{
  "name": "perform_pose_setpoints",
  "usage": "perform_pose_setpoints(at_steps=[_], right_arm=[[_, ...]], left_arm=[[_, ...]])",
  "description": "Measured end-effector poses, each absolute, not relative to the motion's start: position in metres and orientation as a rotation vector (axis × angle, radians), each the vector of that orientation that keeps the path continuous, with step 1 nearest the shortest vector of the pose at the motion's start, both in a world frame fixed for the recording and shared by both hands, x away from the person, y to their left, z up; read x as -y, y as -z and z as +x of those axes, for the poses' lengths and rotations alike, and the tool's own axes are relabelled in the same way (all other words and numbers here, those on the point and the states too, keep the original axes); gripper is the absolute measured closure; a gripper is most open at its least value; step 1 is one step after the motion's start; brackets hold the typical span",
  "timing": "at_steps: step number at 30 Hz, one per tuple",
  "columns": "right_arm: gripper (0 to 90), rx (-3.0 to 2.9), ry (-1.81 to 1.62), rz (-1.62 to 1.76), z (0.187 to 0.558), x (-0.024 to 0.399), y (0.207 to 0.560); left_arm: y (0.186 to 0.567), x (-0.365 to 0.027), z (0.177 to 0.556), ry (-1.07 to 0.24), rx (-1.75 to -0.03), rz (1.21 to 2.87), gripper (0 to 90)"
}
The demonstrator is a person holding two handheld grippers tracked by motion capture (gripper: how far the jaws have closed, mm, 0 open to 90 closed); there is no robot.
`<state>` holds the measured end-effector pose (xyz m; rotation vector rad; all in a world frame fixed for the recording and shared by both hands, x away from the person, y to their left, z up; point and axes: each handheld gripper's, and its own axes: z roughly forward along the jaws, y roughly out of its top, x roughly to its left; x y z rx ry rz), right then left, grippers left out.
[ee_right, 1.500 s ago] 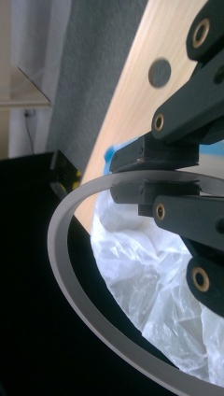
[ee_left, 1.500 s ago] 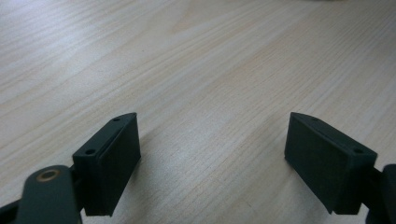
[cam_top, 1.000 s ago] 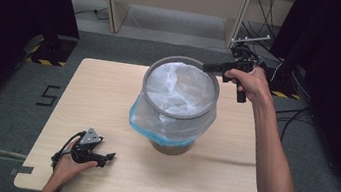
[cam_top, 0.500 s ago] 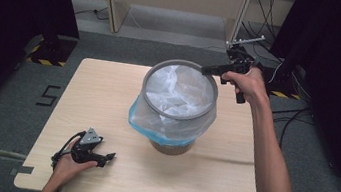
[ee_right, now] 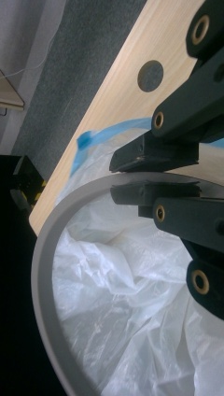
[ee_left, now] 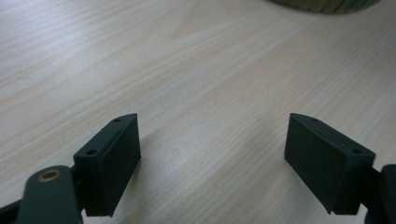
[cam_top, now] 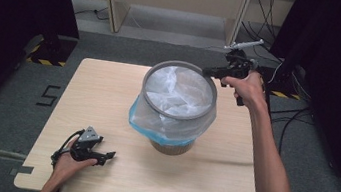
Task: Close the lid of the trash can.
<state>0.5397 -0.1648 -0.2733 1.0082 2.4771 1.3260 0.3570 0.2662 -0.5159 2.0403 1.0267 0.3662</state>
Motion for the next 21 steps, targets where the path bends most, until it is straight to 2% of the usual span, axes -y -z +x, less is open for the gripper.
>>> perform_pose_setpoints(at_steps=[2,10,15,21], right_arm=[[81.9,-2.467,-1.337,1.011,0.539,0.165,0.273],[63.2,-2.402,-1.355,1.019,0.525,0.177,0.264],[54.9,-2.383,-1.322,1.012,0.514,0.179,0.268],[50.6,-2.378,-1.317,0.996,0.506,0.179,0.274]], left_arm=[[0.506,-0.265,0.357,-0.373,-1.015,2.013,17.7],[0.451,-0.256,0.371,-0.382,-0.933,1.965,17.7],[0.411,-0.251,0.385,-0.386,-0.91,1.928,17.7],[0.359,-0.242,0.397,-0.37,-0.862,1.9,17.7]])
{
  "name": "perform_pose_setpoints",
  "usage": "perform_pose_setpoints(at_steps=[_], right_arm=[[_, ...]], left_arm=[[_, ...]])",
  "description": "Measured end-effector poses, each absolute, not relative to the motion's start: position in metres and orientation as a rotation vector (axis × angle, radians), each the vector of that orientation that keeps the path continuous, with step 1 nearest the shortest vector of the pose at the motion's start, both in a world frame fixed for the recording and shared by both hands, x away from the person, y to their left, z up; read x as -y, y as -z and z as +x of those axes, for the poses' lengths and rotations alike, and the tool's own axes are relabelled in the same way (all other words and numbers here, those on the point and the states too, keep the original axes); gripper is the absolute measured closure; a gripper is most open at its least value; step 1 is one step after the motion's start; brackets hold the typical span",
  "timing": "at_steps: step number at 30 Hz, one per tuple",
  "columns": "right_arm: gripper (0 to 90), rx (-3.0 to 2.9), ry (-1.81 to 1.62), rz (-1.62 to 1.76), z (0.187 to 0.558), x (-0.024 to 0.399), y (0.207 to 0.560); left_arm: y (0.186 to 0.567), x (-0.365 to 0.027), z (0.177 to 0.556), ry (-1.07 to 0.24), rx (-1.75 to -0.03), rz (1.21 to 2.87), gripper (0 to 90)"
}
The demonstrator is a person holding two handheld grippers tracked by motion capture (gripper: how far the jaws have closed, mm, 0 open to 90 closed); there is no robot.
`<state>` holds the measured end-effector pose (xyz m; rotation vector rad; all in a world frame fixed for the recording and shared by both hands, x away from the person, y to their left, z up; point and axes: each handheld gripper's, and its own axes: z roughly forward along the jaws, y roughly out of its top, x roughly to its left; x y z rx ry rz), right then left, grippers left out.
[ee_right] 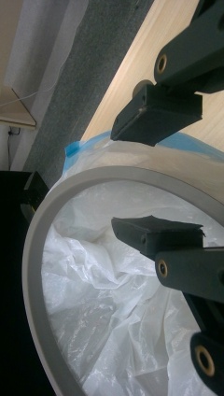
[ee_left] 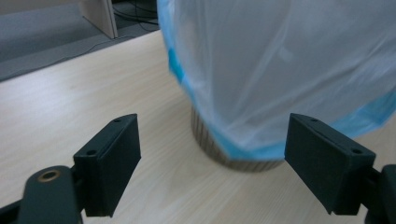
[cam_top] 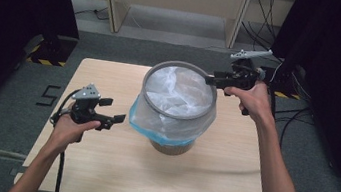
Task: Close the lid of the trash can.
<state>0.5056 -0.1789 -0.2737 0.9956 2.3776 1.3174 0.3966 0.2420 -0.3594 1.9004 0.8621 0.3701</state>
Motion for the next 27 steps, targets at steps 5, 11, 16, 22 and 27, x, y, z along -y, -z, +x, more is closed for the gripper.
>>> perform_pose_setpoints(at_steps=[5,11,16,22,27], right_arm=[[49.3,-2.372,-1.32,0.996,0.502,0.181,0.277],[46.6,-2.367,-1.321,1.016,0.501,0.183,0.279],[45.9,-2.362,-1.328,1.018,0.5,0.183,0.281],[45.9,-2.371,-1.313,1.005,0.499,0.181,0.283],[46.3,-2.36,-1.286,1.01,0.5,0.184,0.285]], left_arm=[[0.334,-0.231,0.402,-0.38,-0.836,1.887,17.3],[0.312,-0.22,0.412,-0.361,-0.822,1.85,17.0],[0.296,-0.21,0.424,-0.371,-0.811,1.792,16.7],[0.293,-0.197,0.439,-0.37,-0.822,1.783,16.7],[0.3,-0.193,0.446,-0.37,-0.84,1.808,16.5]])
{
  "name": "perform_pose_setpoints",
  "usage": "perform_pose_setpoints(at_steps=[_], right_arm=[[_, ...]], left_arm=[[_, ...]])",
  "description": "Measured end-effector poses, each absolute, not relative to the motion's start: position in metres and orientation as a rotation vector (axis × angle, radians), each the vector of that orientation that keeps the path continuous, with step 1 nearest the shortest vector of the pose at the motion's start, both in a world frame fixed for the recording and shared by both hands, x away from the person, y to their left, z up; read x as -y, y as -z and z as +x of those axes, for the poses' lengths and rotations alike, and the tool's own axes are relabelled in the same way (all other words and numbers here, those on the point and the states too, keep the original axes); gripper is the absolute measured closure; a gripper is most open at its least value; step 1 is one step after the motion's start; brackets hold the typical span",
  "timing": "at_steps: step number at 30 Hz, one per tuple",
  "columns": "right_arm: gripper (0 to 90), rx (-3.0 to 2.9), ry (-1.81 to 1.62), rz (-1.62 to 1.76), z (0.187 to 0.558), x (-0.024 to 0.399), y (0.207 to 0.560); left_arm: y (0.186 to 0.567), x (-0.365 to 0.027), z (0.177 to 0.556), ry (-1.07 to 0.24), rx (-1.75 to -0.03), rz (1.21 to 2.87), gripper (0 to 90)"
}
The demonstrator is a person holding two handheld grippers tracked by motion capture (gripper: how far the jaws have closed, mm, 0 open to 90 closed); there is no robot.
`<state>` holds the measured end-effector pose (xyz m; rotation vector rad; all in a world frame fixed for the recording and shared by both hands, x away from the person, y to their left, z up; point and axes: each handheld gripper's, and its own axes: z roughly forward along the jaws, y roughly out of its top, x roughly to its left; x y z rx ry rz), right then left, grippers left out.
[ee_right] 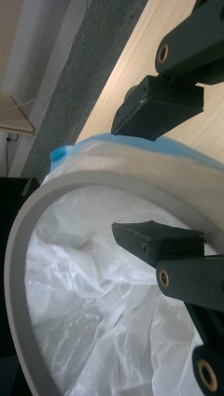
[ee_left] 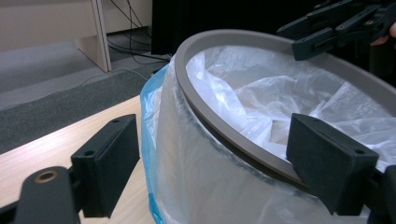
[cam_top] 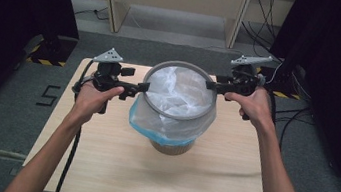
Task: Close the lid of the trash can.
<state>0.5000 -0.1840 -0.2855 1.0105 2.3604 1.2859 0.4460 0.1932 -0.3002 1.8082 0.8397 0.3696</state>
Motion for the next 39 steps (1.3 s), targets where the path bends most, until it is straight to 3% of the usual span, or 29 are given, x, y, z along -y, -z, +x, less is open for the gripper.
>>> perform_pose_setpoints(at_steps=[11,19,39], right_arm=[[49.3,-2.341,-1.392,1.012,0.499,0.189,0.294],[38.3,-2.323,-1.381,0.982,0.474,0.184,0.29],[35.0,-2.232,-1.456,1.005,0.461,0.2,0.289]], left_arm=[[0.306,-0.187,0.444,-0.421,-0.854,1.82,17.5],[0.3,-0.181,0.422,-0.425,-0.786,1.845,16.8],[0.297,-0.198,0.402,-0.404,-0.758,1.807,16.7]])
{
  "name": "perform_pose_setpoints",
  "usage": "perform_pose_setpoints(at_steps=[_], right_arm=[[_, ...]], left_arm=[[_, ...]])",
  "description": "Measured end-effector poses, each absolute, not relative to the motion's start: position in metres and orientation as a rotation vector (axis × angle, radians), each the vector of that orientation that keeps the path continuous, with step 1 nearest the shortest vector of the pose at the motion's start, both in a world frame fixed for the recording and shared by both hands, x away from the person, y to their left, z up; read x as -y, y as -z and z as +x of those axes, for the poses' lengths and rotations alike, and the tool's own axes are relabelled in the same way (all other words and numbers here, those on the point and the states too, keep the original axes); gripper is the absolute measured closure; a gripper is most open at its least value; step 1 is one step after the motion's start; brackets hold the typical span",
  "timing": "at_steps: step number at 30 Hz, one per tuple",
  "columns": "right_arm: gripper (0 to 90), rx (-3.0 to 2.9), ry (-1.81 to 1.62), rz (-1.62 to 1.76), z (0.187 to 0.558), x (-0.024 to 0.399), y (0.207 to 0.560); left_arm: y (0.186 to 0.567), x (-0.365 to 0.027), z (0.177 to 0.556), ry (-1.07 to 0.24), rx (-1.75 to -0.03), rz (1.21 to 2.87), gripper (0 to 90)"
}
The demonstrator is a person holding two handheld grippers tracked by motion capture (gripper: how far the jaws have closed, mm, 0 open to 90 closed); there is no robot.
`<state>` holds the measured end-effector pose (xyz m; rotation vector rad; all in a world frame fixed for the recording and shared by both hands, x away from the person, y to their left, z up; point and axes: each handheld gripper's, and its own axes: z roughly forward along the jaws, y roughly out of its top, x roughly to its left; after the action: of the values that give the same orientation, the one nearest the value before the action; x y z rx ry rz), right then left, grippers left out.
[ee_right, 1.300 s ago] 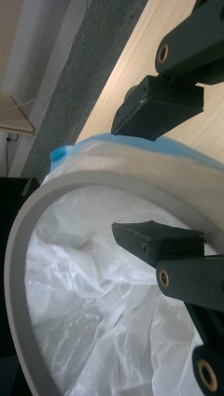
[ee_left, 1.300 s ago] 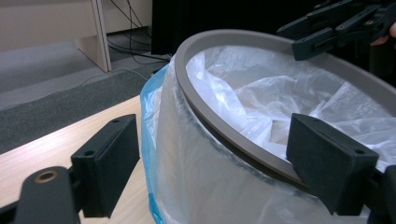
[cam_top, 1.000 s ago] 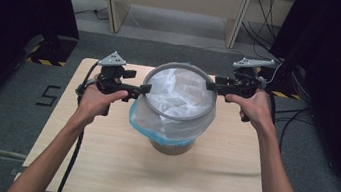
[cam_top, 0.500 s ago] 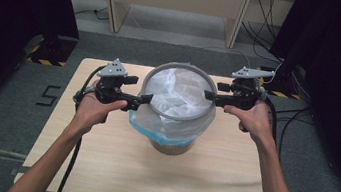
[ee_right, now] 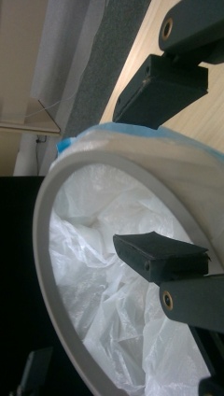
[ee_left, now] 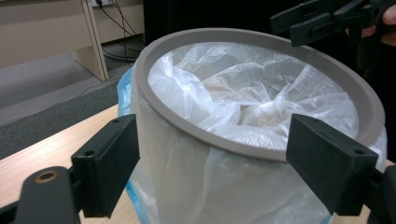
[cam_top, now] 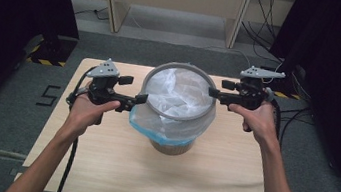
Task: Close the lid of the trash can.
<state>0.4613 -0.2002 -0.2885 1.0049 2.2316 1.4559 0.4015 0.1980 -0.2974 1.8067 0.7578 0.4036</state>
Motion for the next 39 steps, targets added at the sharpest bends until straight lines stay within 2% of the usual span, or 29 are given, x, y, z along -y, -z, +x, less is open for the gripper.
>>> perform_pose_setpoints(at_steps=[10,22,39], right_arm=[[34.0,-2.162,-1.493,1.093,0.454,0.237,0.294],[32.8,-2.126,-1.408,1.213,0.443,0.273,0.342],[27.3,-2.099,-1.251,1.268,0.421,0.289,0.423]], left_arm=[[0.318,-0.233,0.38,-0.418,-0.783,1.795,16.7],[0.381,-0.264,0.369,-0.435,-0.832,1.81,16.7],[0.461,-0.282,0.364,-0.443,-0.928,1.903,16.7]])
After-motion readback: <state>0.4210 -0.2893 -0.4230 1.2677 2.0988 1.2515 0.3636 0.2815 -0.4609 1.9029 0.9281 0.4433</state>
